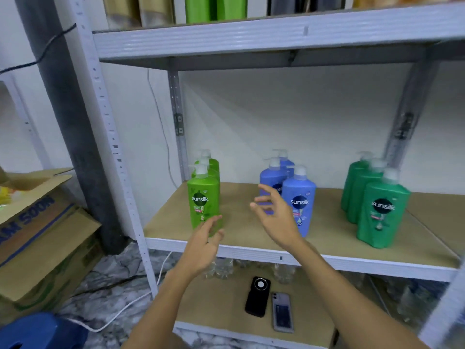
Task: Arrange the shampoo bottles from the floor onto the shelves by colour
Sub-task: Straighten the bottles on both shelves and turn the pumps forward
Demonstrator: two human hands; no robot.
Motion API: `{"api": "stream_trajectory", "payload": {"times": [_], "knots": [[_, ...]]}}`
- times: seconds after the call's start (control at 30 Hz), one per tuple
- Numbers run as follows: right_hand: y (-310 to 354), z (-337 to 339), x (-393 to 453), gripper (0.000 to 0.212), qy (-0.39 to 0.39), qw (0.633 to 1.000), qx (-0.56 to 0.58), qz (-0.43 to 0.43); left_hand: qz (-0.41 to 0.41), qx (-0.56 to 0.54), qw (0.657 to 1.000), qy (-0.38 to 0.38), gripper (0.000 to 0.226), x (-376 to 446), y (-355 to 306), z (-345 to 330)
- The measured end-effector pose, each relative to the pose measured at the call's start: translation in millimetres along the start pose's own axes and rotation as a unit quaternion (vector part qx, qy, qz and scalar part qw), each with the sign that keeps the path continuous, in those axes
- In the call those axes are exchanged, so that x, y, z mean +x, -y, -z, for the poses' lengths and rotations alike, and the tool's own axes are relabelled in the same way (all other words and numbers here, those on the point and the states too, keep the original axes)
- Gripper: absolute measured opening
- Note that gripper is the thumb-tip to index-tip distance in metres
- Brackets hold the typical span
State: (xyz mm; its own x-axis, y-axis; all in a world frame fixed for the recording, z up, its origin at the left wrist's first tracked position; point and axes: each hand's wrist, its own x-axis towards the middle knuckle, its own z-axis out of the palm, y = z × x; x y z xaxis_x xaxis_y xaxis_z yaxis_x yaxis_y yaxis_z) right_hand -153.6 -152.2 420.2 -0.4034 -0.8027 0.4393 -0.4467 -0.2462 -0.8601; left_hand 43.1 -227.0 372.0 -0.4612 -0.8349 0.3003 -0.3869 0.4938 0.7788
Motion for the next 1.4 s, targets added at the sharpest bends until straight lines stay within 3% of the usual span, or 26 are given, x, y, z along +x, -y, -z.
{"api": "stream_trajectory", "payload": {"times": [0.27,0.8,1.1,1.4], "knots": [[75.6,100.0,-4.1,0.039,-0.071,0.995,-0.016,0.064,-0.135,-0.004,0.991,0.025,0.039,17.1,-137.8,8.5],[208.4,271.9,57.8,0.038,-0.208,0.942,-0.093,0.245,-0.394,-0.022,0.919,-0.001,0.040,91.1,-396.0,2.0],[232.3,369.2,104.6,0.048,-0.293,0.897,-0.163,0.290,-0.446,-0.087,0.891,0.008,0.044,146.2,-497.2,-39.7],[232.3,440.3,153.5,0.056,-0.374,0.856,-0.190,0.301,-0.458,-0.123,0.879,-0.049,0.066,190.5,-560.7,-104.4]]}}
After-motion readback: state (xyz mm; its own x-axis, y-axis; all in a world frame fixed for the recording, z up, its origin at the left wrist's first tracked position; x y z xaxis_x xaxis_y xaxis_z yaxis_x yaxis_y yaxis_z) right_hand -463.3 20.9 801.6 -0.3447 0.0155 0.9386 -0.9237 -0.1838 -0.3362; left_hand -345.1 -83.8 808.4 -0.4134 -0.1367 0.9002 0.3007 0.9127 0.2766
